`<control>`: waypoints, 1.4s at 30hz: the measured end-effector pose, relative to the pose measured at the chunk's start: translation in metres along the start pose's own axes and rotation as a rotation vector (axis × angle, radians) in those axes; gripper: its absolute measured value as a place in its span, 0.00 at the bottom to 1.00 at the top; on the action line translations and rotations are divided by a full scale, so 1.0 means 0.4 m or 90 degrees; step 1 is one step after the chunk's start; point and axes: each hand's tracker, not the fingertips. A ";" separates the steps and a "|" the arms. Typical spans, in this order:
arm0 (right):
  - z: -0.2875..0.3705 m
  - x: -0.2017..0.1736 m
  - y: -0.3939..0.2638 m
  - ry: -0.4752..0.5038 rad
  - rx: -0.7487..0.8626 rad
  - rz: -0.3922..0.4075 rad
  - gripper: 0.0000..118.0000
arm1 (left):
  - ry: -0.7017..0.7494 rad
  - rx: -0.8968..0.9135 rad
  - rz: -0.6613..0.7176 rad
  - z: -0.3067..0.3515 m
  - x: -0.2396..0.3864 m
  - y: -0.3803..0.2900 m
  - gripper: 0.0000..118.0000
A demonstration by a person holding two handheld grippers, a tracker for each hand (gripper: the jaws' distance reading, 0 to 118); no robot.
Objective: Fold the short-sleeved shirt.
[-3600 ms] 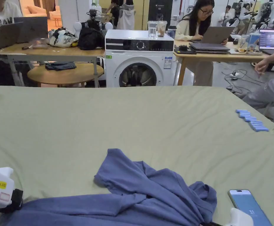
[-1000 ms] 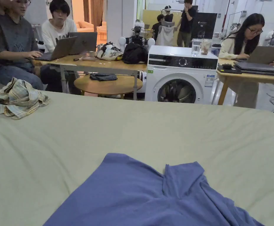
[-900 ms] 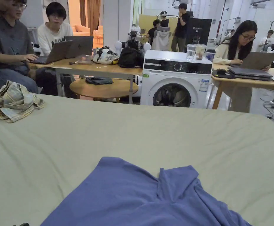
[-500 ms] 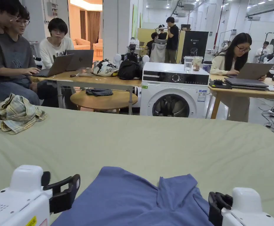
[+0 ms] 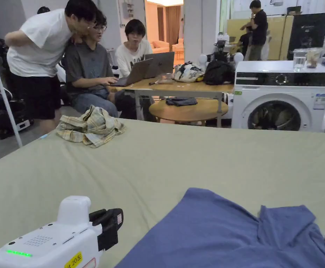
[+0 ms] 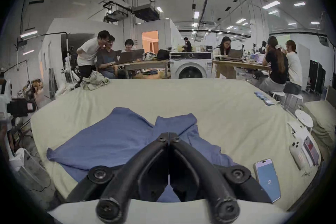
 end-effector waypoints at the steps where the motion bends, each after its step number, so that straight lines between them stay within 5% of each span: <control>1: -0.004 0.001 -0.007 0.004 -0.004 -0.013 0.00 | 0.016 -0.017 -0.003 0.012 -0.025 -0.019 0.17; 3: -0.017 0.005 -0.020 0.028 -0.021 -0.049 0.00 | 0.022 -0.077 0.005 0.010 -0.067 -0.075 0.45; 11: -0.009 0.007 -0.036 0.035 -0.039 -0.032 0.00 | 0.049 -0.214 0.096 -0.133 -0.134 -0.244 0.46; 17: 0.003 0.063 -0.028 0.001 -0.039 -0.067 0.00 | 0.047 -0.246 0.090 -0.166 -0.133 -0.246 0.03; 25: -0.102 0.160 0.046 -0.009 -0.075 -0.087 0.00 | 0.095 -0.318 -0.088 -0.221 -0.054 -0.241 0.01; 26: -0.136 0.180 0.061 0.009 -0.089 -0.112 0.06 | 0.098 -0.316 -0.088 -0.224 -0.053 -0.236 0.01; 28: -0.232 0.226 0.093 0.057 -0.151 -0.140 0.47 | 0.100 -0.325 -0.094 -0.227 -0.050 -0.235 0.01; 29: -0.285 0.239 0.107 0.055 -0.188 -0.143 0.54 | 0.096 -0.329 -0.090 -0.225 -0.051 -0.235 0.01; 35: -0.581 0.292 0.117 0.009 -0.391 -0.154 0.53 | 0.083 -0.338 -0.032 -0.219 -0.054 -0.229 0.01; 37: -0.632 0.287 0.088 0.008 -0.443 -0.155 0.44 | 0.085 -0.341 -0.034 -0.217 -0.049 -0.227 0.01; 40: -0.654 0.232 0.043 -0.021 -0.494 -0.037 0.31 | 0.089 -0.344 -0.042 -0.218 -0.036 -0.230 0.01; 42: -0.645 0.213 0.053 -0.035 -0.464 -0.021 0.20 | 0.091 -0.345 -0.046 -0.220 -0.033 -0.229 0.01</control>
